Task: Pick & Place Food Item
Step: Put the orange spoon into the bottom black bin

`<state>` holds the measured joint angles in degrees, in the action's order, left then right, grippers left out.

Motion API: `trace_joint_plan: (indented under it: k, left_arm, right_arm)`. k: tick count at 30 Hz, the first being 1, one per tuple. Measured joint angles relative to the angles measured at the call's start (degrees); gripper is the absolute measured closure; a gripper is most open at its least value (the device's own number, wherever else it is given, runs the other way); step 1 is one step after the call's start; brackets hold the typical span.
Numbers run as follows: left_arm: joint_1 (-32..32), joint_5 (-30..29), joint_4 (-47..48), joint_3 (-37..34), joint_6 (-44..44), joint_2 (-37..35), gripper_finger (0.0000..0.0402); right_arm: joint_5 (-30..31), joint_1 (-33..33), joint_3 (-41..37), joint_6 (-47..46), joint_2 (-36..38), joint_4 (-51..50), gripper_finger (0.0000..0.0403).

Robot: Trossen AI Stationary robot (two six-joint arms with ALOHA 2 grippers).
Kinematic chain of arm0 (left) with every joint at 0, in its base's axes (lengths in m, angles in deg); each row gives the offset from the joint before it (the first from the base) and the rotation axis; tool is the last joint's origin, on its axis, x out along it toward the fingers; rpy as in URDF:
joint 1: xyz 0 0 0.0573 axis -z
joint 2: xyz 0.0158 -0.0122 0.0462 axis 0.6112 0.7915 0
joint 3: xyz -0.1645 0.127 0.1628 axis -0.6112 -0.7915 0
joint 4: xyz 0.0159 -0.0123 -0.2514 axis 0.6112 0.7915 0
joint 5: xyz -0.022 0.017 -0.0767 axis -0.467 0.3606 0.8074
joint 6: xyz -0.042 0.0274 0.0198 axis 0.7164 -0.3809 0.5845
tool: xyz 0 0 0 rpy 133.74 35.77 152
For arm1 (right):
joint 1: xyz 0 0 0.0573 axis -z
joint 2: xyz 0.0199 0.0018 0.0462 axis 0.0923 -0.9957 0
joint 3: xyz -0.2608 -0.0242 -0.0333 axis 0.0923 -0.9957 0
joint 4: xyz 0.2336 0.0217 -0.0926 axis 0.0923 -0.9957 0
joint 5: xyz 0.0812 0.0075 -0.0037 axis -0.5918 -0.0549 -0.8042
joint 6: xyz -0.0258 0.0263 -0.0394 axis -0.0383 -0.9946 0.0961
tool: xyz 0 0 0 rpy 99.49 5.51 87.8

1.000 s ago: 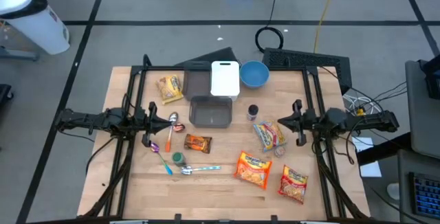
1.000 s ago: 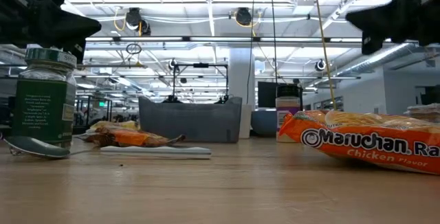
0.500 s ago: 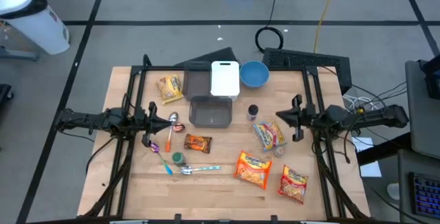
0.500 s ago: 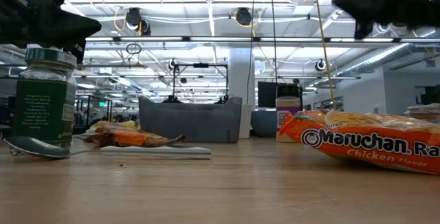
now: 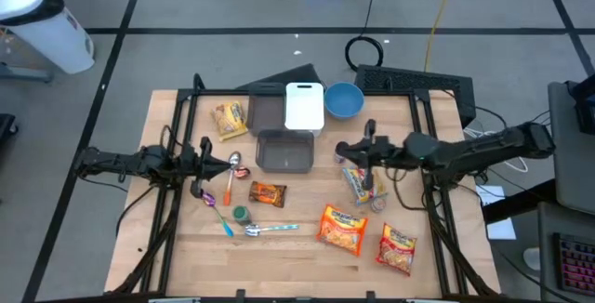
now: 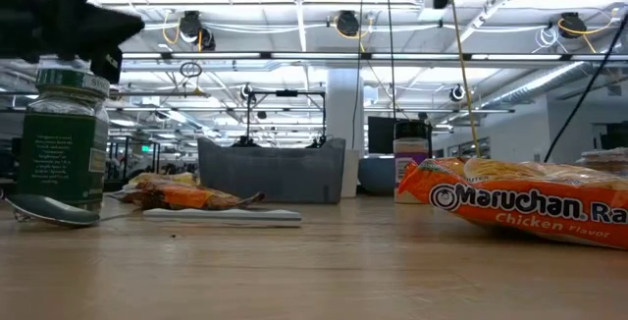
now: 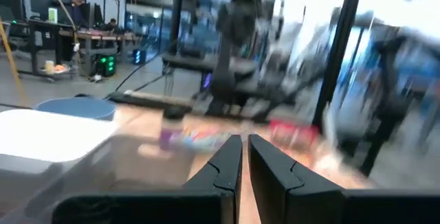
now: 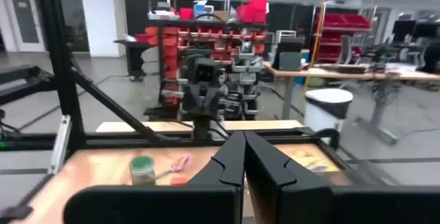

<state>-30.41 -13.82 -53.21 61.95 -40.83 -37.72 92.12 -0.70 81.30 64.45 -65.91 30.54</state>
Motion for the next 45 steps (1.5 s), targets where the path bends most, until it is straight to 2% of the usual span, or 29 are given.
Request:
trace_joint_plan:
  k: [4, 7, 13, 21, 27, 30, 33, 38, 42, 45]
  left_arm:
    - [0.0, -0.1, -8.3, 0.0, 16.1, 0.0, 0.0366]
    - [0.0, -0.3, -14.2, 0.0, 21.5, 0.0, 0.0366]
    - [0.0, -4.4, -22.5, 0.0, 21.5, 0.0, 0.0366]
    - [0.0, -10.9, -33.2, 0.1, 14.0, 0.0, 0.0366]
    - [0.0, -17.3, -32.4, 3.9, 9.8, 0.0, 0.0366]
    - [0.0, -20.2, -22.9, 9.3, 7.0, 0.7, 0.0366]
    - [0.0, -22.5, -6.3, 18.2, 5.9, 3.1, 0.0366]
    - [0.0, -27.6, 22.3, 34.7, 9.2, 13.4, 0.0366]
    - [0.0, -30.5, 34.4, 45.4, 9.2, 23.6, 0.0366]
    - [0.0, -32.0, 40.4, 51.7, 7.3, 30.5, 0.0366]
  right_arm:
    - [-1.3, 0.0, 3.7, -2.5, -4.7, 0.0, 0.0403]
    - [-1.2, 0.0, 5.3, -3.5, -6.4, 1.0, 0.0403]
    - [-1.2, 0.0, 5.7, -3.1, -7.1, 7.7, 0.0403]
    - [-1.2, -0.1, 5.7, -3.4, -7.1, 11.6, 0.0403]
    - [-0.6, 0.0, 5.7, -4.2, -7.1, 15.5, 0.0403]
    - [1.0, 0.1, 5.7, -6.1, -7.1, 15.9, 0.0403]
    - [2.3, 0.9, 5.7, -8.6, -7.1, 15.6, 0.0403]
    - [1.8, 3.1, 5.7, -15.2, -7.2, 15.5, 0.0403]
    - [-1.0, 3.5, 6.9, -14.0, -7.2, 13.9, 0.0403]
    - [-1.0, 3.7, 10.9, -12.5, -7.2, 8.8, 0.0403]
